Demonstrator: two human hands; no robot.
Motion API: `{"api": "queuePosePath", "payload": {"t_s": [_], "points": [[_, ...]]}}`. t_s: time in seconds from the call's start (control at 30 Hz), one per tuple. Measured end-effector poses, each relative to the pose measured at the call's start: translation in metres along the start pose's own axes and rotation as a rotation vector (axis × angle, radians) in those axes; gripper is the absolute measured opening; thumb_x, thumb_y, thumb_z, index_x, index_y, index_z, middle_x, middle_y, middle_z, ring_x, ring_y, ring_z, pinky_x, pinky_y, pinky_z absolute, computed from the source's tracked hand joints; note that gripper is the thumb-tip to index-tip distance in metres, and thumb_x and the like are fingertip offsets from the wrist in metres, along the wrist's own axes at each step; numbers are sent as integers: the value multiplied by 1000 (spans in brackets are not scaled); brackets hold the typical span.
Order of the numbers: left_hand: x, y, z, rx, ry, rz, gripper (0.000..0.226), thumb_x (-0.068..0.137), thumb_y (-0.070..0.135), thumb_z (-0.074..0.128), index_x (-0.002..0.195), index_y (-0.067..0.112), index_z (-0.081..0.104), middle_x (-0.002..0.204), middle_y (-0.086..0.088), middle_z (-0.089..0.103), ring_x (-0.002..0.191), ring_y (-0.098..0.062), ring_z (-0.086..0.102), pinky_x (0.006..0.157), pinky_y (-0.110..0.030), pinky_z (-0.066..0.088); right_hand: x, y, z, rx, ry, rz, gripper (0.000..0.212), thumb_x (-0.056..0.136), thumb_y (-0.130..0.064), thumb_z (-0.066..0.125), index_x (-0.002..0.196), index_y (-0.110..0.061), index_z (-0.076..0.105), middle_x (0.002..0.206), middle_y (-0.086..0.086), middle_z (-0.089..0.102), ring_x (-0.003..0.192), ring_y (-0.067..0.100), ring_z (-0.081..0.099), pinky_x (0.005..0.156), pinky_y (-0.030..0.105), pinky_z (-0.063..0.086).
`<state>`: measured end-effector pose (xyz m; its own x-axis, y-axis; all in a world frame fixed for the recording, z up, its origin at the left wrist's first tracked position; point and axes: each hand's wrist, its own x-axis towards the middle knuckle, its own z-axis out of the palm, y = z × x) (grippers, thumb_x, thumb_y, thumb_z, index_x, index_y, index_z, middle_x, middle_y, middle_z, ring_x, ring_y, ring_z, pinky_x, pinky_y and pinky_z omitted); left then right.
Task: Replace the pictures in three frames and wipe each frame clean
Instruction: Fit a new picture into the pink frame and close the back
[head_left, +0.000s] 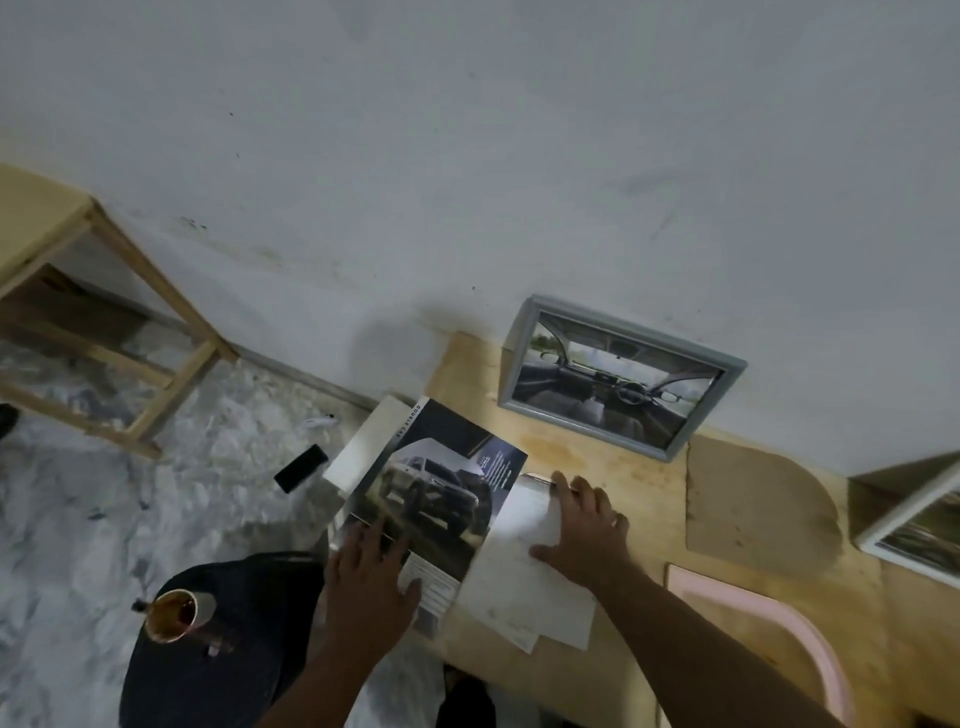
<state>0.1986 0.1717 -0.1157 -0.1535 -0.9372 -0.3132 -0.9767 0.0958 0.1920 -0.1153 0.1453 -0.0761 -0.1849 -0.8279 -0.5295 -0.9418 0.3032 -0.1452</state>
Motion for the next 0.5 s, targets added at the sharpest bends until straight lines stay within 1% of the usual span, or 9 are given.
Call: {"api": "queuePosePath", "payload": {"t_s": [0.07, 0.17, 0.23, 0.3, 0.4, 0.43, 0.5], "points": [[2, 1, 6, 43, -45, 38, 75, 72, 58, 68, 142, 32, 57, 153, -12, 51, 137, -44, 50, 99, -66, 48, -1, 9, 2, -67, 0, -6, 120, 74, -73, 71, 161, -32, -1, 167, 5, 16, 152, 34, 18, 118, 59, 21], [4, 2, 5, 50, -52, 46, 76, 70, 54, 74, 141, 31, 58, 152, -13, 51, 137, -44, 50, 100, -65, 48, -2, 14, 3, -77, 45, 15, 119, 73, -72, 72, 161, -32, 3, 160, 7, 26, 147, 34, 26, 119, 59, 19], [5, 2, 3, 63, -58, 50, 77, 71, 53, 75, 142, 32, 56, 153, -13, 51, 137, -44, 50, 101, -64, 47, -5, 17, 4, -55, 82, 32, 114, 73, -70, 74, 160, -33, 10, 153, 5, 33, 141, 31, 33, 117, 56, 24], [7, 3, 1, 75, -103, 39, 76, 73, 55, 72, 143, 33, 53, 153, -12, 50, 137, -44, 50, 102, -64, 47, -9, 23, 4, -11, 112, 41, 105, 75, -64, 75, 157, -33, 18, 149, 3, 38, 136, 28, 39, 114, 51, 32], [7, 4, -2, 102, -108, 50, 73, 76, 58, 63, 143, 31, 54, 151, -13, 52, 137, -44, 49, 103, -66, 46, -18, 39, -3, 203, 104, 63, 87, 81, -50, 74, 154, -30, 31, 143, 1, 49, 123, 23, 52, 101, 39, 46], [6, 6, -6, 127, -86, 69, 72, 78, 61, 56, 142, 28, 55, 149, -15, 53, 135, -45, 49, 103, -67, 45, -22, 48, -8, 306, 78, 74, 83, 81, -47, 77, 152, -28, 37, 141, 1, 53, 119, 22, 56, 95, 35, 48], [7, 11, -14, 127, -23, 120, 75, 83, 67, 44, 140, 19, 58, 143, -20, 55, 131, -46, 50, 104, -66, 41, -32, 69, -22, 544, 23, 91, 77, 78, -44, 84, 144, -24, 51, 135, 1, 62, 113, 21, 61, 89, 30, 50]]}}
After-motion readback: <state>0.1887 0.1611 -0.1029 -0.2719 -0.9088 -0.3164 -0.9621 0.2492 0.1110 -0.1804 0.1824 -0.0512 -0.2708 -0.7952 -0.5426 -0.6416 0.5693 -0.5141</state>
